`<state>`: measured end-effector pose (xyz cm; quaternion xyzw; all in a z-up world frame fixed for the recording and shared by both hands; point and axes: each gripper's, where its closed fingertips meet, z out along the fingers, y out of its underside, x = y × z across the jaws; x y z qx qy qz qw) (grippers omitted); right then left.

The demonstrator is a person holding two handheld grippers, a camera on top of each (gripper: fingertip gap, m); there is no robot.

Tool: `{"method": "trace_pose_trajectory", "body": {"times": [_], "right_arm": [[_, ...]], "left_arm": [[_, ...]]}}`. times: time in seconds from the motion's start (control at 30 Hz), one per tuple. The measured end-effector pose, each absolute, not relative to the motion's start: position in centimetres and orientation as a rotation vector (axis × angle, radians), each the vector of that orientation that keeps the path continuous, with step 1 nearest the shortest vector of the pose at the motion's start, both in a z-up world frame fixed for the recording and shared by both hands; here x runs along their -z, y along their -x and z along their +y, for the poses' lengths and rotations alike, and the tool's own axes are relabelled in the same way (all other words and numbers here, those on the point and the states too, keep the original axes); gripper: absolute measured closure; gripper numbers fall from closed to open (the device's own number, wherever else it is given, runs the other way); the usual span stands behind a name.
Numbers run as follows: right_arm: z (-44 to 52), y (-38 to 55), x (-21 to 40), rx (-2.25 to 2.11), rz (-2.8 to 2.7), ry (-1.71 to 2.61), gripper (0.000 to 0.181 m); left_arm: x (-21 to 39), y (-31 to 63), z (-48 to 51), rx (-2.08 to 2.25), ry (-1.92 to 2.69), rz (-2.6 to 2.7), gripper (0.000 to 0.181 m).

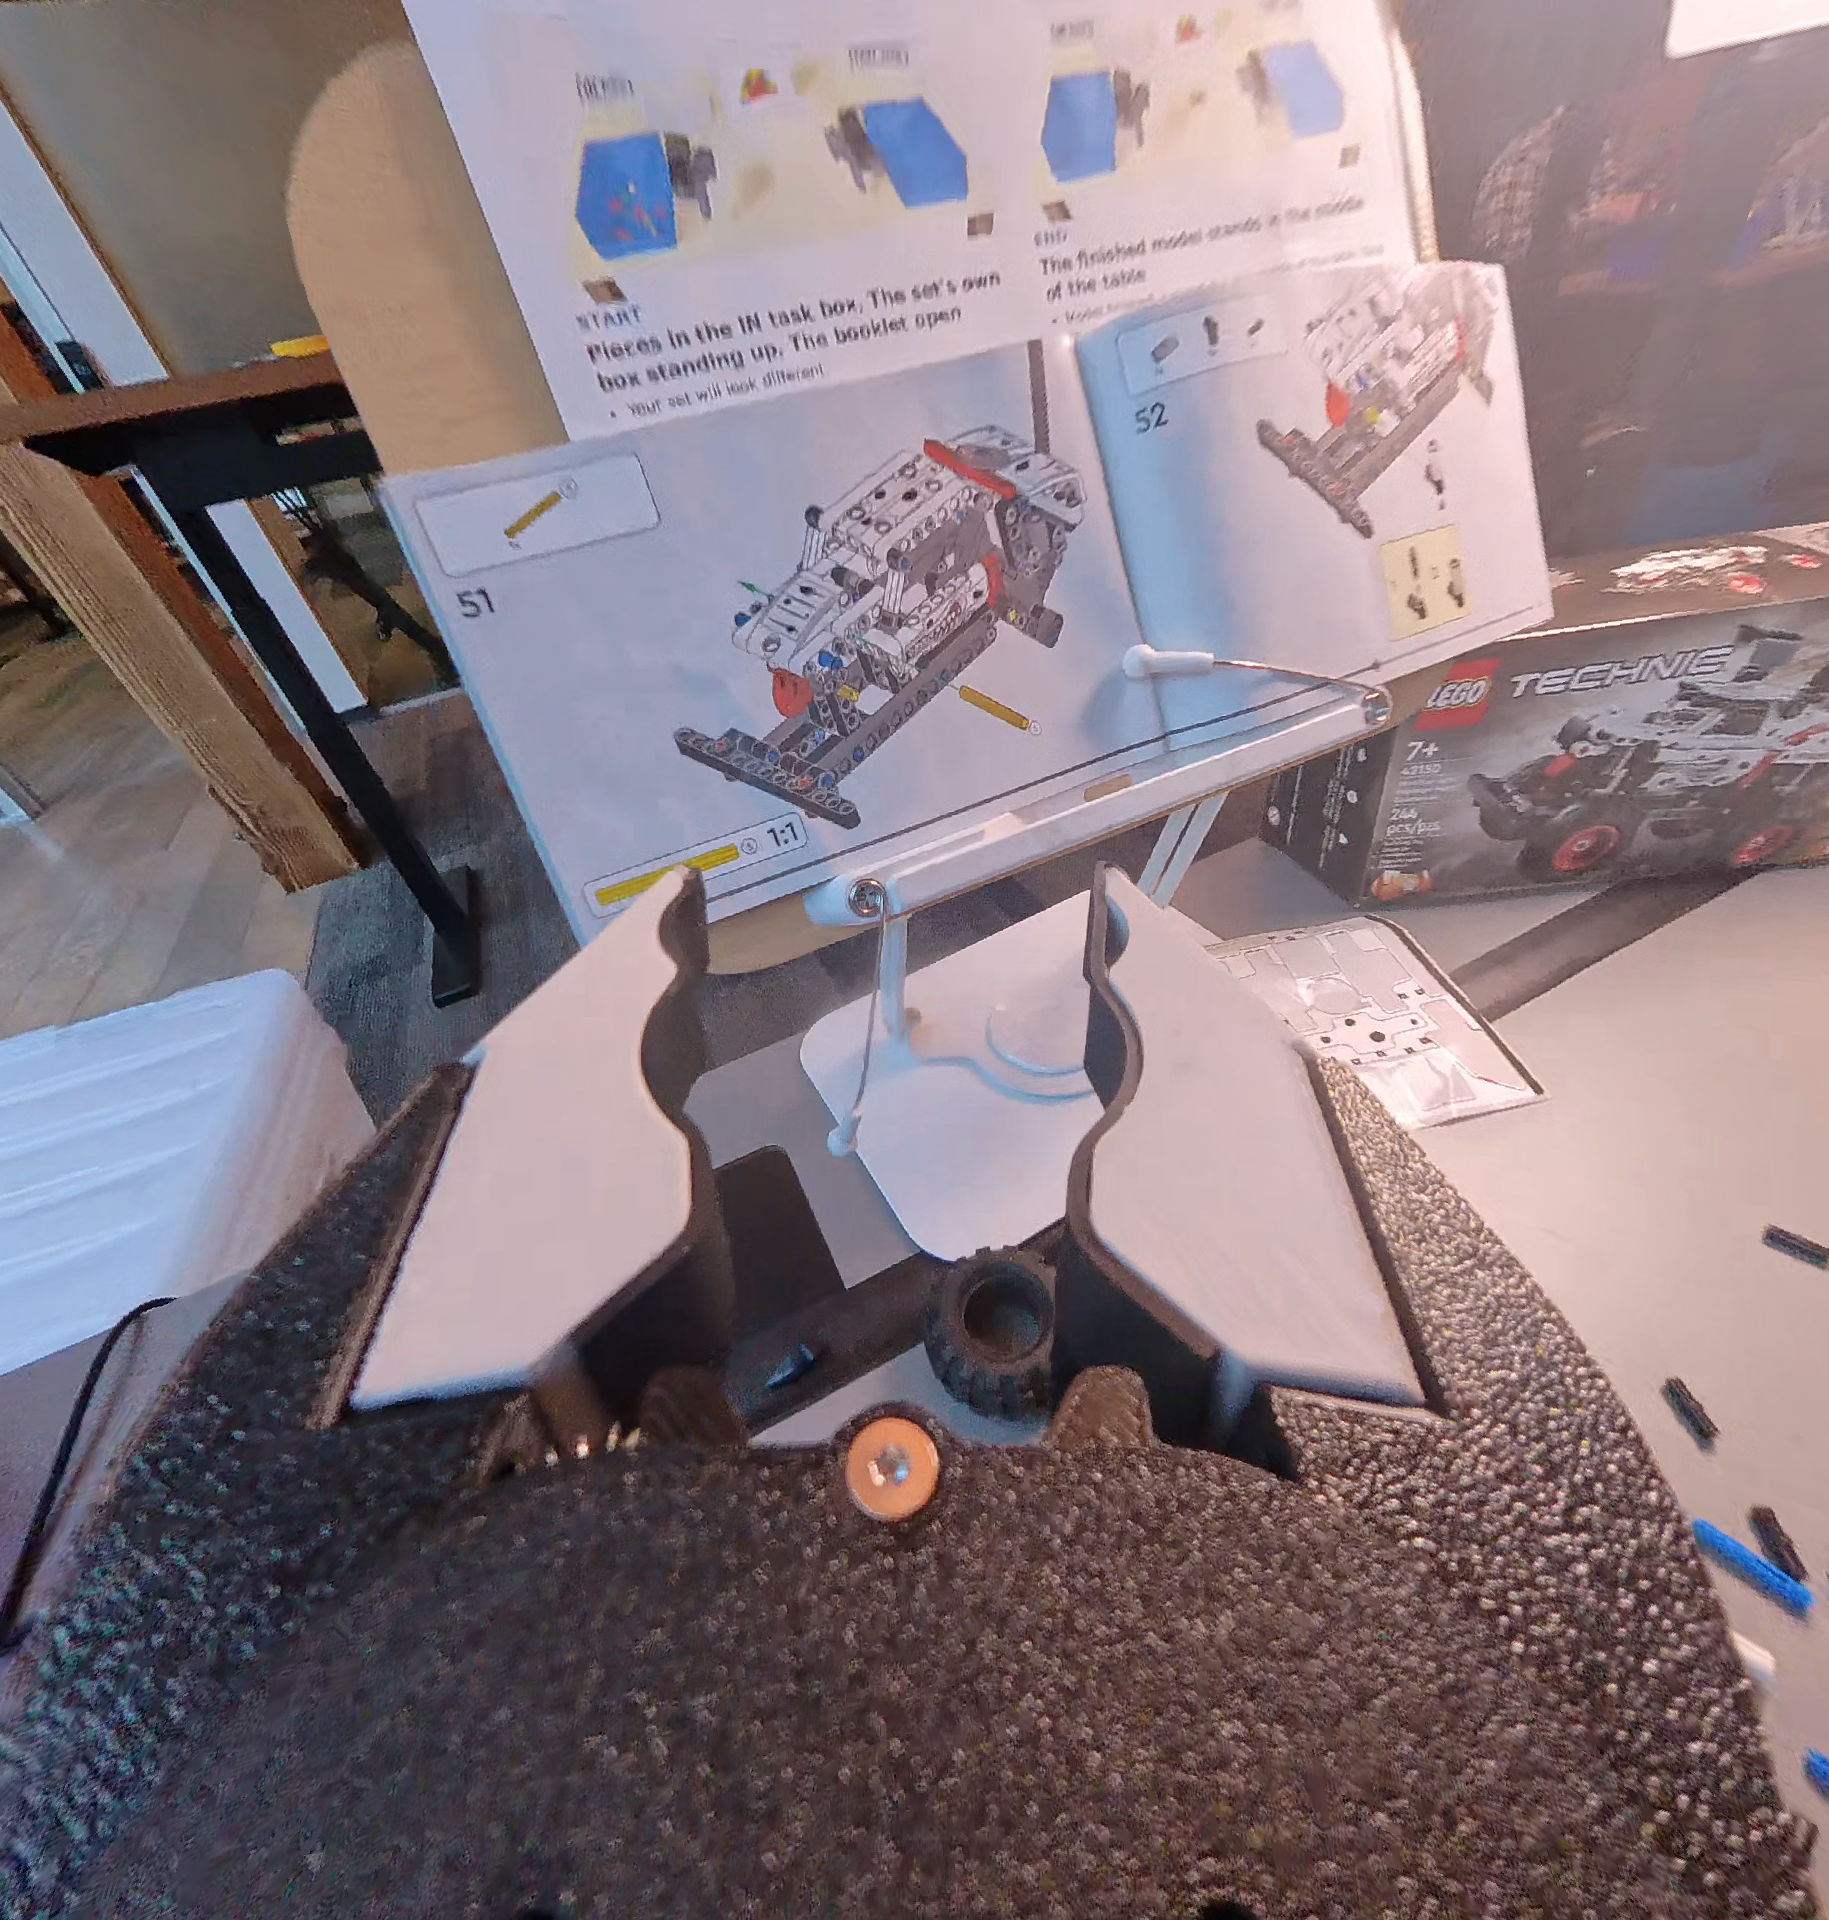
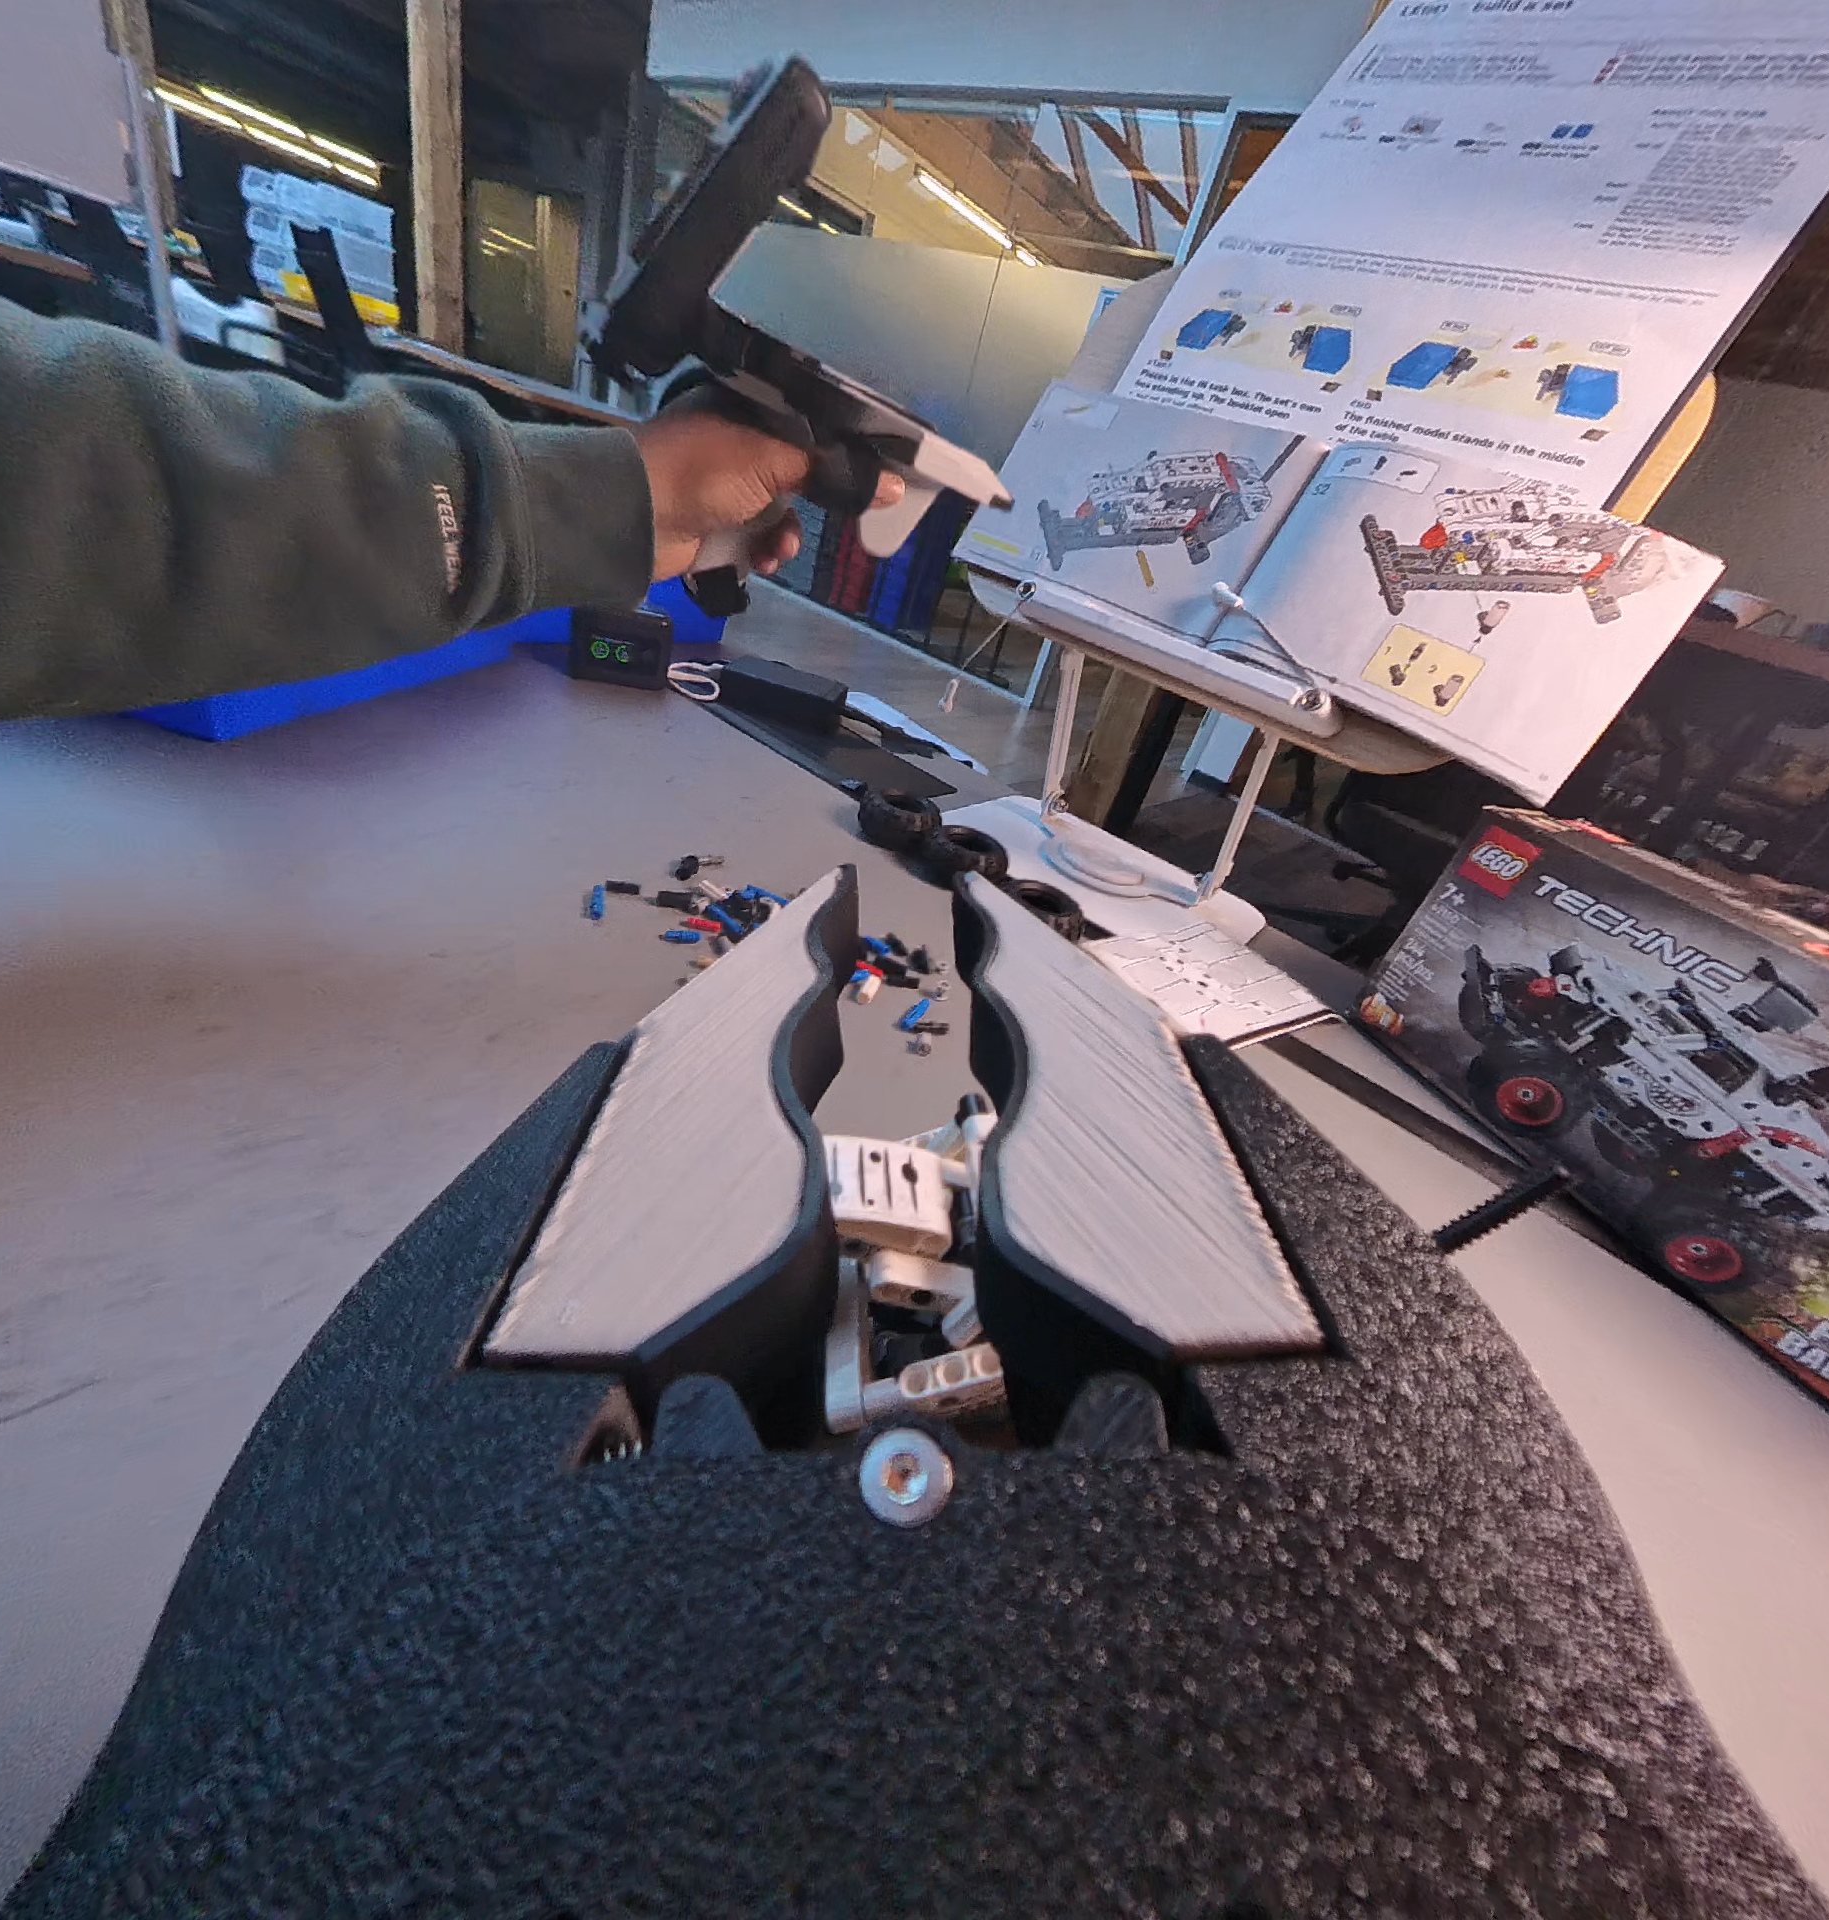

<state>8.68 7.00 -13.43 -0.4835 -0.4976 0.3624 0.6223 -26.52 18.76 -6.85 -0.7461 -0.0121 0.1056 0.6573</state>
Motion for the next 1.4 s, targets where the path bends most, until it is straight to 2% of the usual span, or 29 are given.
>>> {"method": "trace_pose_trajectory", "body": {"times": [0.07,0.13,0.23,0.33,0.47,0.63,0.7,0.73,0.8,0.93,1.0,1.1,1.17,1.23,1.4], "right_arm": [[8.1,-8.1,11.6,-0.738,-1.142,1.085,0.172],[9.4,-6.3,8.8,-0.639,-1.207,1.047,0.173],[13.4,-1.2,5.7,-0.528,-1.350,1.088,0.159],[19.6,5.4,3.4,-0.385,-1.401,1.072,0.157],[27.8,13.2,4.2,-0.147,-1.484,1.059,0.148],[32.0,18.6,6.8,-0.018,-1.561,1.042,0.148],[32.6,19.3,8.1,0.048,-1.605,1.019,0.151],[32.9,19.4,8.1,0.101,-1.606,0.978,0.159],[33.3,19.3,7.7,0.125,-1.584,0.963,0.162],[35.0,17.2,5.6,0.102,-1.380,1.053,0.181],[37.1,14.8,4.6,0.115,-1.235,1.160,0.181],[40.0,11.1,6.4,0.045,-1.131,1.436,0.181],[40.8,9.6,8.3,0.022,-1.145,1.532,0.176],[40.1,9.5,7.0,-0.068,-1.104,1.476,0.173],[35.4,14.3,5.2,-0.305,-1.202,1.343,0.146]], "left_arm": [[8.0,27.4,20.9,-0.211,1.710,-0.065,0.108],[8.5,28.3,22.5,-0.190,1.707,-0.098,0.106],[8.6,29.8,24.1,-0.243,1.689,-0.134,0.103],[8.7,31.0,25.3,-0.291,1.663,-0.163,0.097],[8.9,31.7,26.0,-0.335,1.630,-0.172,0.099],[8.9,32.2,25.8,-0.365,1.591,-0.169,0.109],[9.0,32.3,25.7,-0.373,1.591,-0.163,0.112],[9.0,32.4,25.7,-0.383,1.589,-0.160,0.113],[9.1,32.5,25.6,-0.399,1.589,-0.153,0.117],[9.2,32.5,25.6,-0.417,1.590,-0.142,0.122],[9.3,32.4,25.6,-0.422,1.599,-0.137,0.124],[9.3,32.3,25.6,-0.416,1.608,-0.133,0.131],[9.3,32.1,25.6,-0.412,1.614,-0.127,0.136],[9.2,31.9,25.6,-0.413,1.617,-0.124,0.142],[9.1,30.9,26.0,-0.365,1.609,-0.115,0.165]]}}
